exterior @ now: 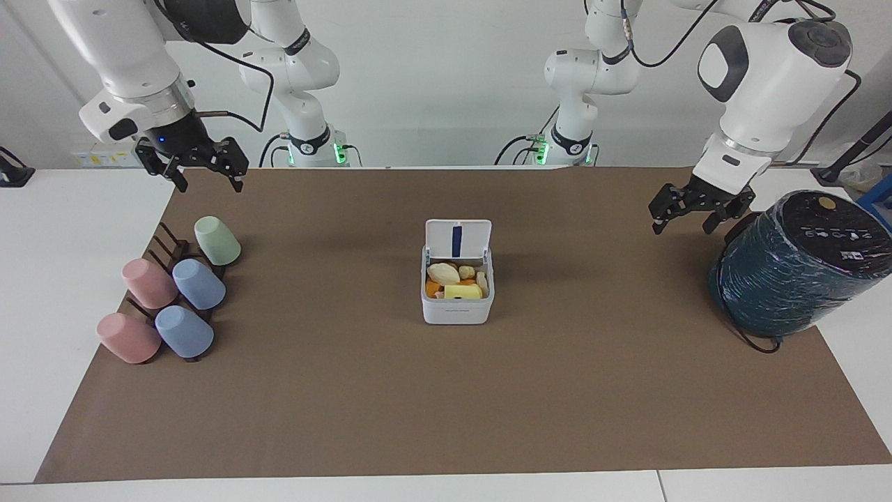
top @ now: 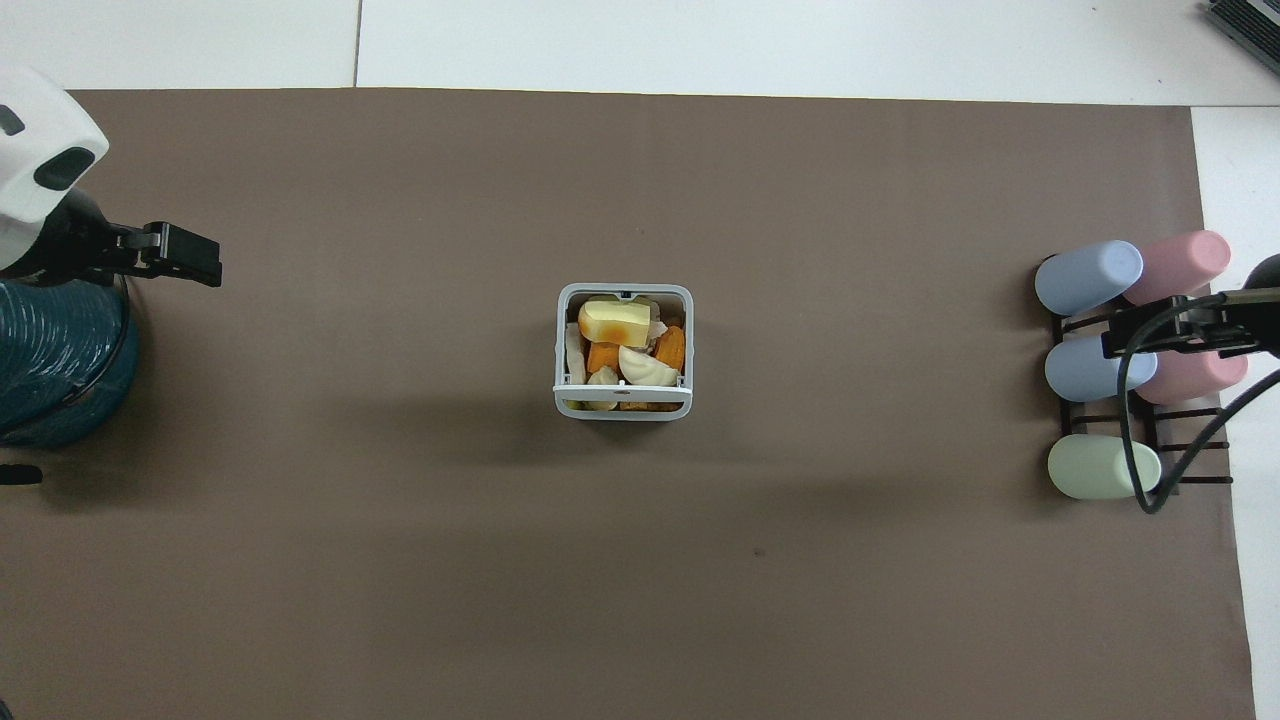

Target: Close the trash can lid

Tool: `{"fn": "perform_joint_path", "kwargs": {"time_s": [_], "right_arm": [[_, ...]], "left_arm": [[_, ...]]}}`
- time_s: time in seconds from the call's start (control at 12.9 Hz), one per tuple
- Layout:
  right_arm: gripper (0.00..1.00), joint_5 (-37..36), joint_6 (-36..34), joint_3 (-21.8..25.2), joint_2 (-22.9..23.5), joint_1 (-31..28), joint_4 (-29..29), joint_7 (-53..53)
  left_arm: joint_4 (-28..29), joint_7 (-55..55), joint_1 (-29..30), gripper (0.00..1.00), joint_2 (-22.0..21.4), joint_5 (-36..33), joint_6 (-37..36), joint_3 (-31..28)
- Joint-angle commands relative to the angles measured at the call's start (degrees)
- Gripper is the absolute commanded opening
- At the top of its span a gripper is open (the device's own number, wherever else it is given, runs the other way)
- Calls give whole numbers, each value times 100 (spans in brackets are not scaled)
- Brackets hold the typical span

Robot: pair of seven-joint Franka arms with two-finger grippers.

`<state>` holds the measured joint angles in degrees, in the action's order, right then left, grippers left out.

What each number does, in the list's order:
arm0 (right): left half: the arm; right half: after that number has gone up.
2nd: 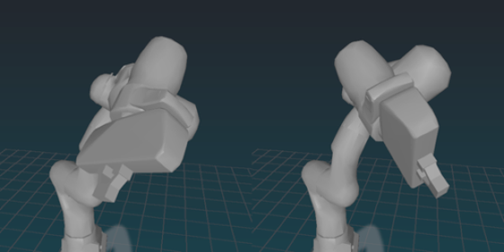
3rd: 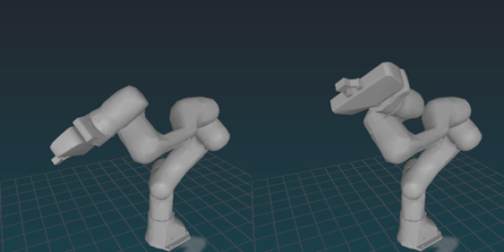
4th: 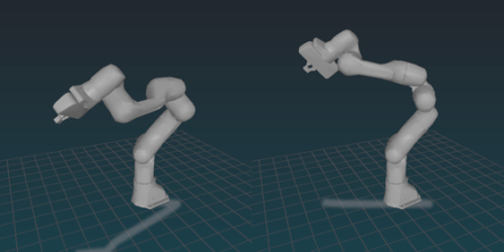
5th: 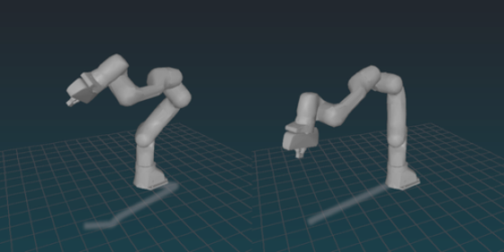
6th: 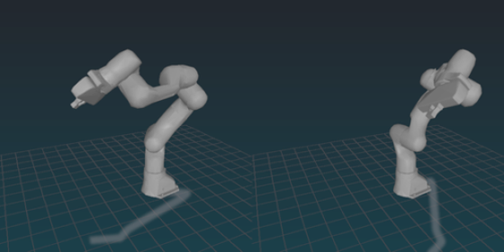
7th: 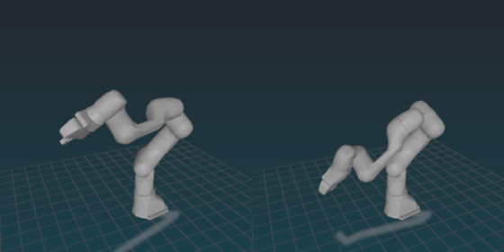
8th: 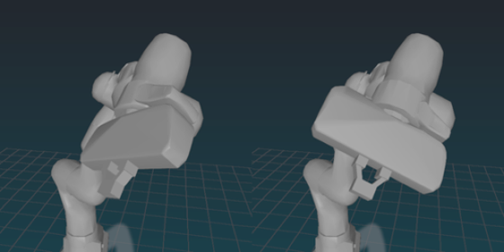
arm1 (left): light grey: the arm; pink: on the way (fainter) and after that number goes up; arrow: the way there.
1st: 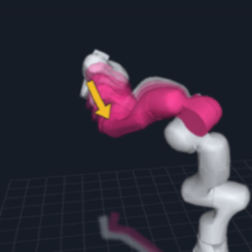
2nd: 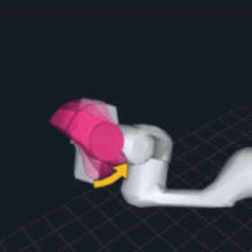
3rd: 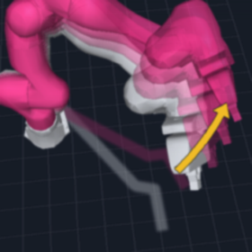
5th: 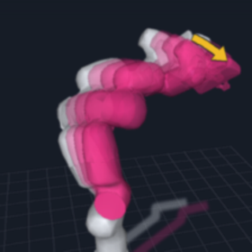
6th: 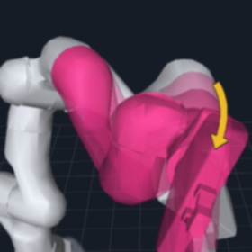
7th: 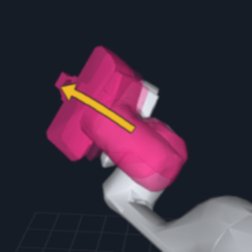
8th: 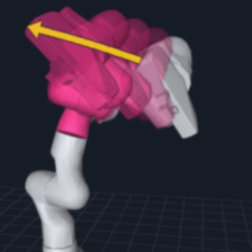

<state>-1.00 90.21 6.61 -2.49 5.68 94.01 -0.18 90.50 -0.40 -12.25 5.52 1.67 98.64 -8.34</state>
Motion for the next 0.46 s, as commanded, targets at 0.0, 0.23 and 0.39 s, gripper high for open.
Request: {"fn": "perform_joint_path", "kwargs": {"time_s": [0.0,0.23,0.39], "right_arm": [[100,91,-56,-19,-85,-23,47,-53],[100,91,-56,-10,-85,-23,47,-53],[100,91,-56,-19,-85,-23,47,-53]], "left_arm": [[240,-57,47,100,-174,52,138,17],[248,-22,47,100,-183,52,129,17],[248,-31,47,100,-183,52,129,17]]}}
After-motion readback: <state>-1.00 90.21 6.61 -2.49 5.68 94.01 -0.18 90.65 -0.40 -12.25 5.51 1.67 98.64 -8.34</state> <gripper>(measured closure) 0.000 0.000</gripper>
